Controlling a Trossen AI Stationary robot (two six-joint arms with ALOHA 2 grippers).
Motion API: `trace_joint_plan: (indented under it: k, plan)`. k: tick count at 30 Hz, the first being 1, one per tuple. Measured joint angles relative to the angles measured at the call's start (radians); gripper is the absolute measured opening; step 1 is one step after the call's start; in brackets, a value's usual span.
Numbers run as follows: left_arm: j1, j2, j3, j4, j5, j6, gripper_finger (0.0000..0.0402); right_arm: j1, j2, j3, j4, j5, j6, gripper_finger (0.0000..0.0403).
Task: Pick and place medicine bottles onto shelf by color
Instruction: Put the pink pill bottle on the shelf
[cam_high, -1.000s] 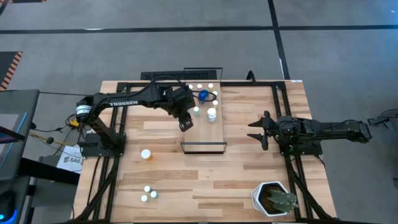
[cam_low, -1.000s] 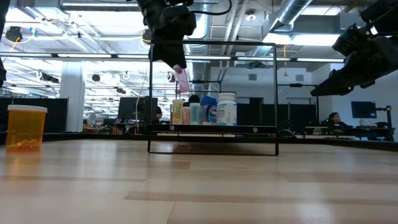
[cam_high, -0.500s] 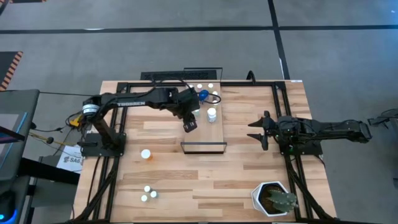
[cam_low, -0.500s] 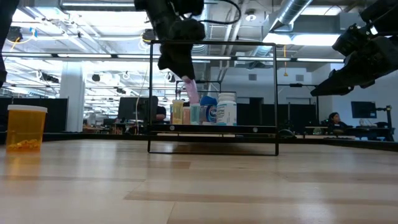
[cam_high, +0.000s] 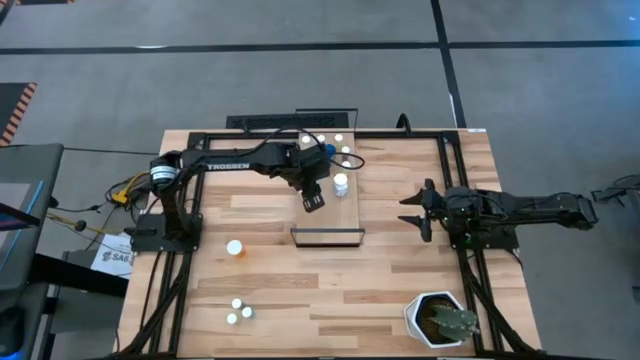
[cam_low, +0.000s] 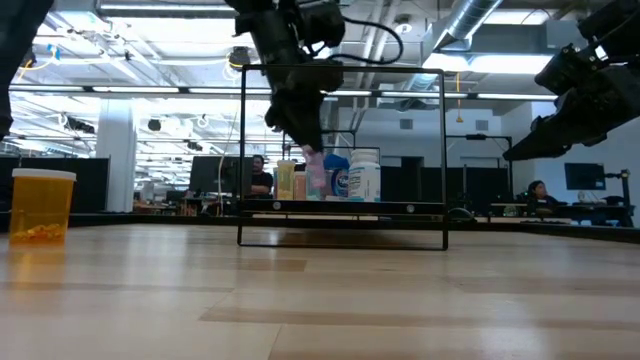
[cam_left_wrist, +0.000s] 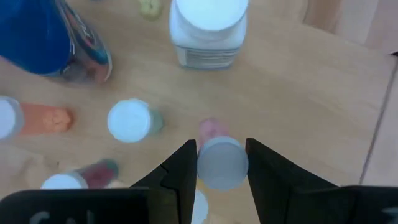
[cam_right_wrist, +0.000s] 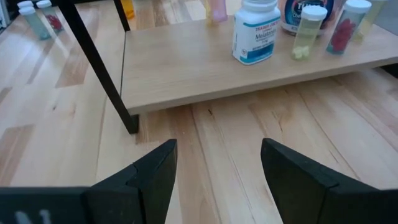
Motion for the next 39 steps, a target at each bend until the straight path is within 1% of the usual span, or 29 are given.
trace_joint_plan:
  k: [6,8,11,13,39]
  plan:
    - [0.007,0.021,0.001,0.025,0.001,0.013,0.0105,0.000,0.000,0.000,-0.004,0.000,0.000,0.0255]
    - [0.007,0.025,-0.002,0.002,0.000,0.014,0.0105,0.000,0.000,0.000,-0.007,0.000,0.000,0.0255]
    - [0.007,0.034,0.002,0.023,0.002,0.019,0.0105,0.000,0.000,0.000,-0.011,0.000,0.000,0.0255]
    - [0.008,0.041,-0.002,0.002,0.002,0.019,0.0105,0.000,0.000,0.000,-0.014,0.000,0.000,0.0255]
    - [0.012,0.039,-0.001,-0.003,0.030,-0.005,0.0105,0.000,0.000,0.000,-0.018,0.000,0.000,0.0255]
